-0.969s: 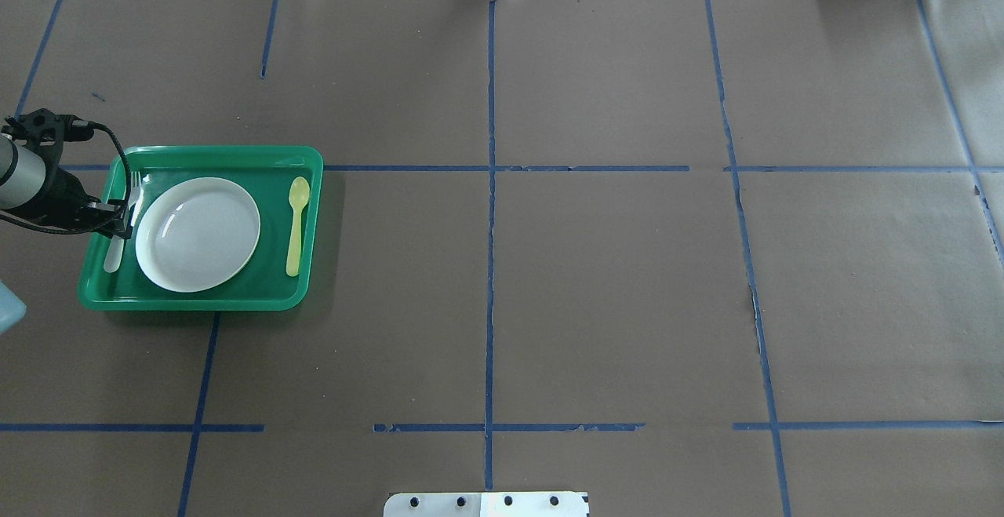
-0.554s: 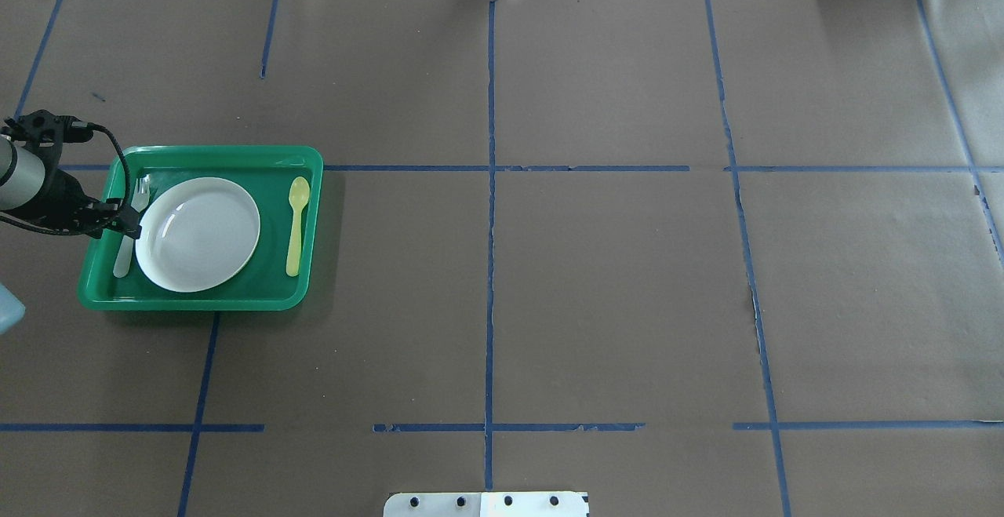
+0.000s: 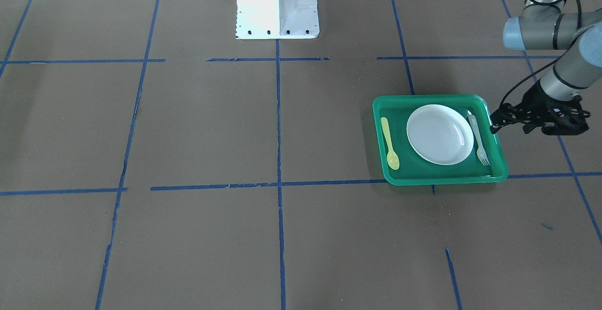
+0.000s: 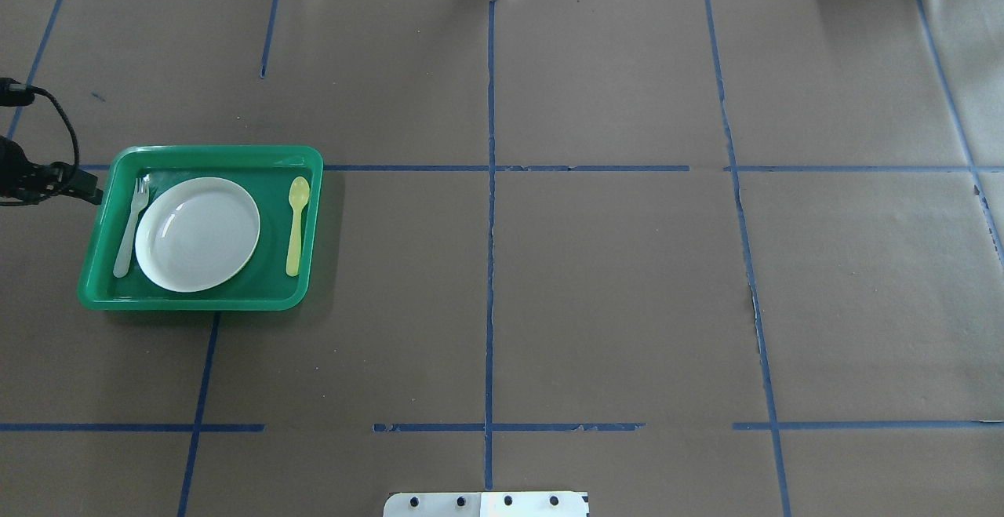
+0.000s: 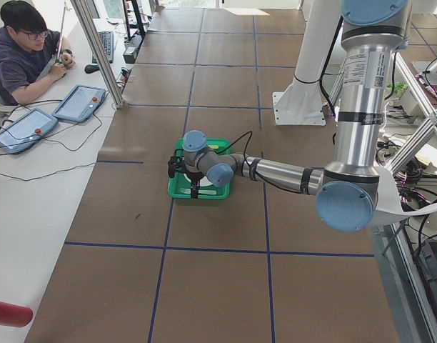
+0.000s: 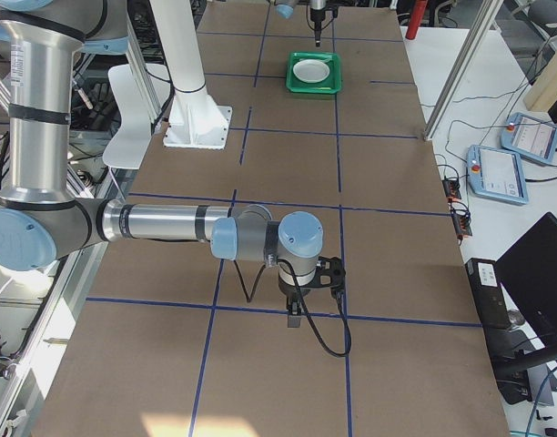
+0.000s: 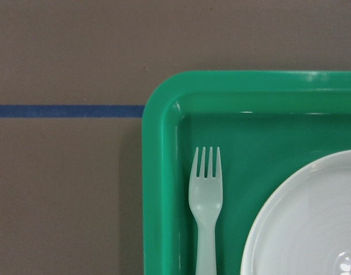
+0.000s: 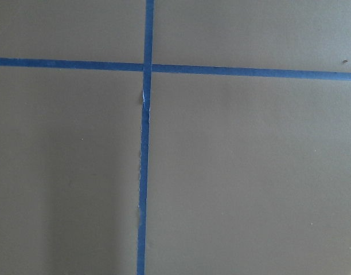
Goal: Place fork
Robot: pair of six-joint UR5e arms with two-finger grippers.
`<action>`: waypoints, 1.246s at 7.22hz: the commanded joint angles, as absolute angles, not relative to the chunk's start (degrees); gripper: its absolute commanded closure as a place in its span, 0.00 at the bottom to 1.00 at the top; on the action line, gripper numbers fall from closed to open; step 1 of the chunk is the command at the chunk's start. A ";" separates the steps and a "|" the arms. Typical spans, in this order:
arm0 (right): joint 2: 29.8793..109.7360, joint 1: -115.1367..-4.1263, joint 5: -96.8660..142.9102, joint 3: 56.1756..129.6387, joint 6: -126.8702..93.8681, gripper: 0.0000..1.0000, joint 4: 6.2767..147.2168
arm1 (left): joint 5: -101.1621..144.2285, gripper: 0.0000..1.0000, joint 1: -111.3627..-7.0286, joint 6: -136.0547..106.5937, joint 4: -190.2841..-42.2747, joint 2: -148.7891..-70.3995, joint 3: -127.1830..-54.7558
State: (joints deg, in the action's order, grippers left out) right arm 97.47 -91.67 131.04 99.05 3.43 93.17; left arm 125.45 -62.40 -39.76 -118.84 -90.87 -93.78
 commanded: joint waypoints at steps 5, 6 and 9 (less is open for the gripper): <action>97.47 -91.67 131.04 99.05 3.43 0.00 93.16 | 128.38 0.00 -87.85 3.11 -92.85 -88.15 -97.12; 97.47 -91.67 131.04 99.05 3.43 0.00 93.16 | 134.50 0.00 -89.46 5.77 -92.73 -86.07 -96.95; 97.47 -91.67 131.04 99.05 3.43 0.00 93.16 | 135.61 0.00 -89.91 5.97 -93.25 -83.67 -97.38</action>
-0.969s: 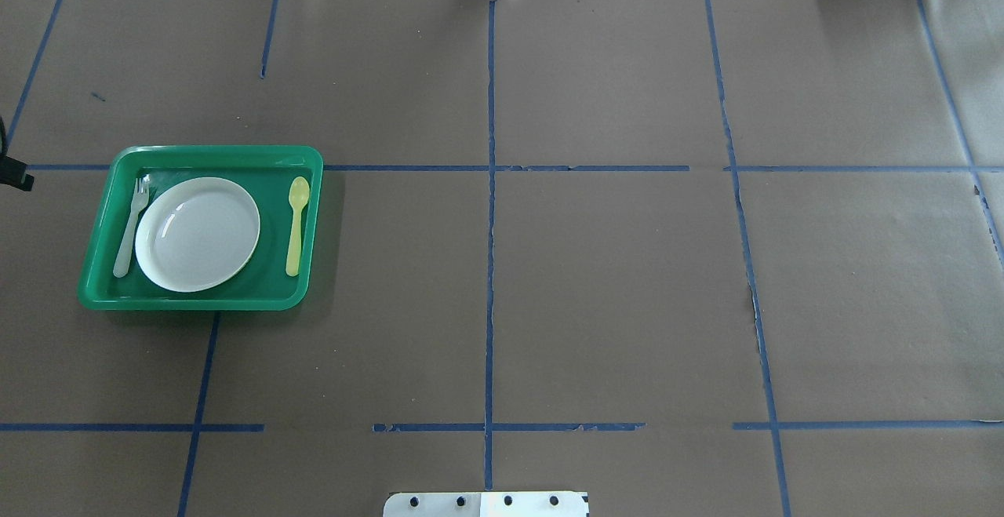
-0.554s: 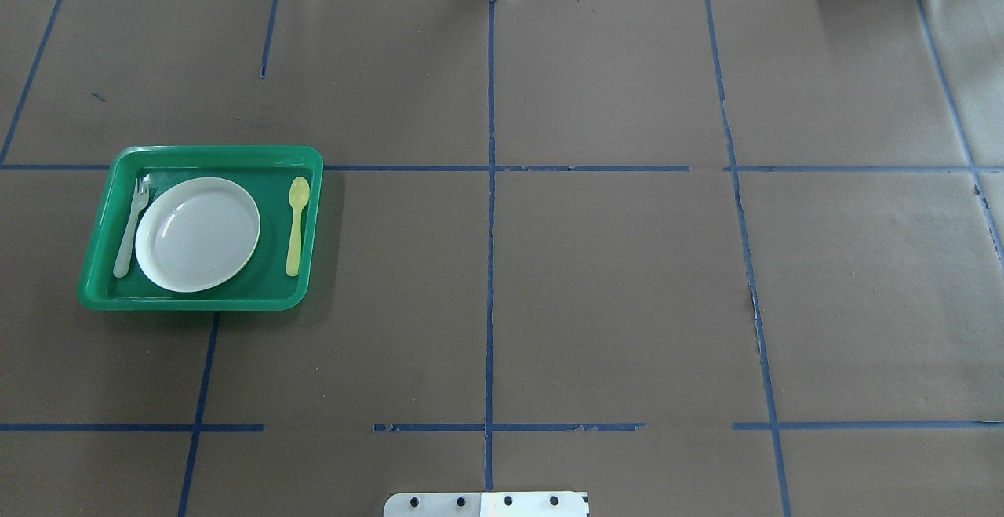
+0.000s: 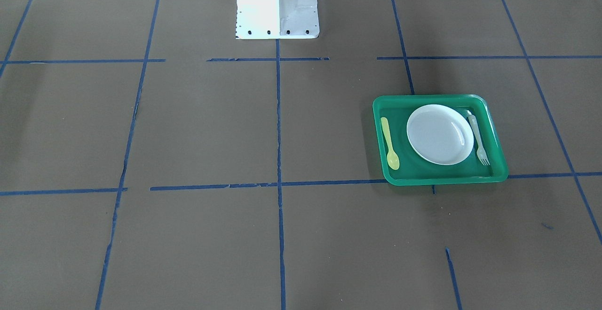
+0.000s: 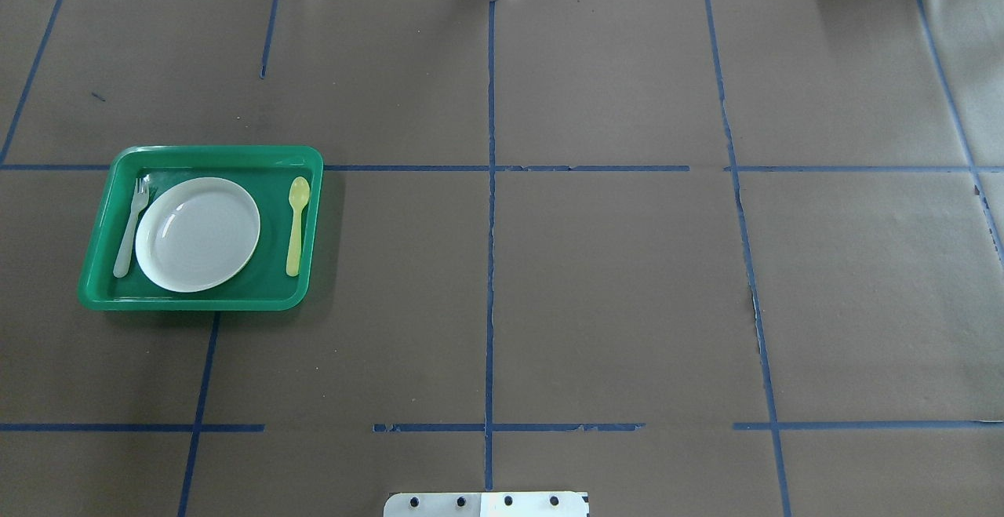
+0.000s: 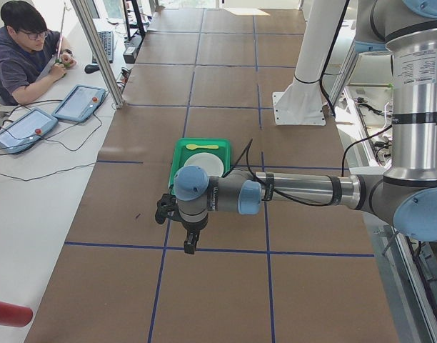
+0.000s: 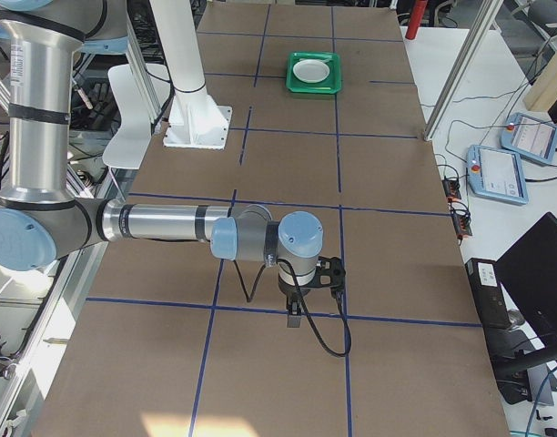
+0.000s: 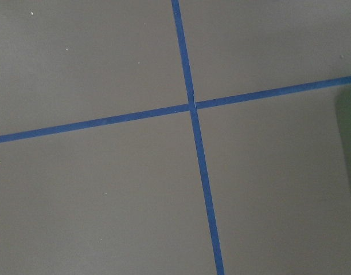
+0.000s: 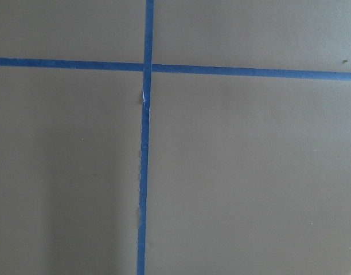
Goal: Place fork
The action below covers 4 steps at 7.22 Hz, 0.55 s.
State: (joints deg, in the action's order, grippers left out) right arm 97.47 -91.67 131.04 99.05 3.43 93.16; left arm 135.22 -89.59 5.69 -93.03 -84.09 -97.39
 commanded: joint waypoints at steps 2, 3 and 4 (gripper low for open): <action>97.47 -91.67 131.04 99.05 3.43 0.00 93.16 | 135.61 0.00 -90.44 5.98 -93.34 -84.11 -97.38; 97.47 -91.67 131.04 99.05 3.43 0.00 93.16 | 135.53 0.00 -90.44 5.89 -93.34 -84.29 -97.38; 97.47 -91.67 131.04 99.05 3.43 0.00 93.16 | 135.44 0.00 -90.44 5.98 -93.34 -84.20 -97.47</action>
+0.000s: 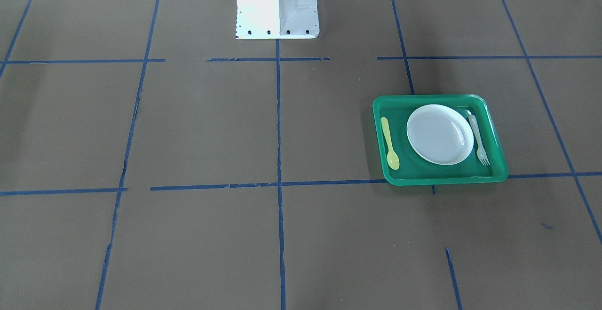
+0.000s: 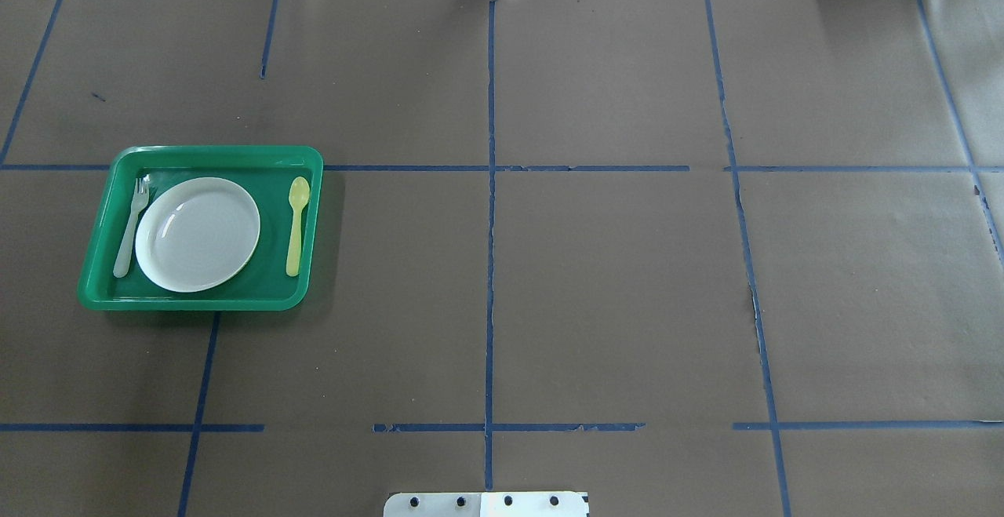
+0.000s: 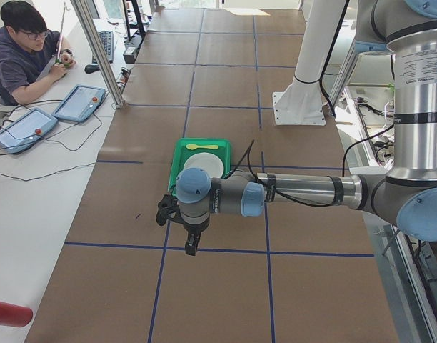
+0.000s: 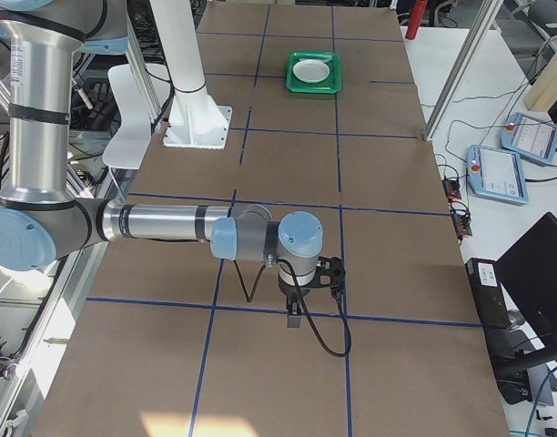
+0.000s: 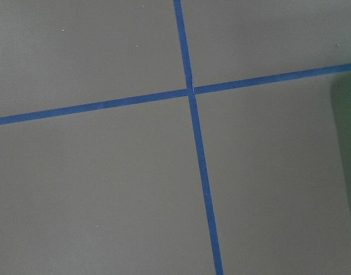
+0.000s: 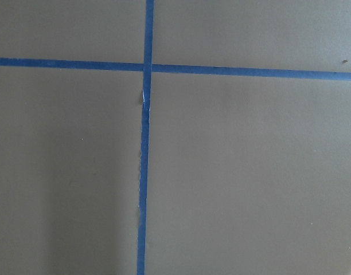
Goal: Place fork
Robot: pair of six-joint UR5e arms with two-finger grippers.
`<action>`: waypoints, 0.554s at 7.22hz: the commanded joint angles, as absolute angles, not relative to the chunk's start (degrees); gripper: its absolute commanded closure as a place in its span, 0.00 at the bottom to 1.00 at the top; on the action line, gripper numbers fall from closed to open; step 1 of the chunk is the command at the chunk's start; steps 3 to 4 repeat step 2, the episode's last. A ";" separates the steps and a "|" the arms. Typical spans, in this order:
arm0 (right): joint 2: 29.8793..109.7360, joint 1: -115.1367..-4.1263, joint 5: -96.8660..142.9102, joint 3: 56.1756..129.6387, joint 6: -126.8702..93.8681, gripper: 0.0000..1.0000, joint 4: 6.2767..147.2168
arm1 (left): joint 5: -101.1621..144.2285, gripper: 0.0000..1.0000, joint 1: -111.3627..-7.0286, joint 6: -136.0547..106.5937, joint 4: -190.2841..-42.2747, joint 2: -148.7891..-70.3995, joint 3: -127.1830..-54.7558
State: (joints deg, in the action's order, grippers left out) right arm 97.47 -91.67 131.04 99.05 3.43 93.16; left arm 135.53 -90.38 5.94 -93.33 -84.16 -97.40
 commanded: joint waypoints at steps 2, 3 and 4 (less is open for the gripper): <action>97.47 -91.67 131.04 99.05 3.43 0.00 93.16 | 135.18 0.00 -90.44 5.89 -93.34 -84.55 -97.47; 97.47 -91.67 131.04 99.05 3.43 0.00 93.16 | 135.18 0.00 -90.44 5.89 -93.34 -84.55 -97.47; 97.47 -91.67 131.04 99.05 3.43 0.00 93.16 | 135.18 0.00 -90.44 5.89 -93.34 -84.55 -97.47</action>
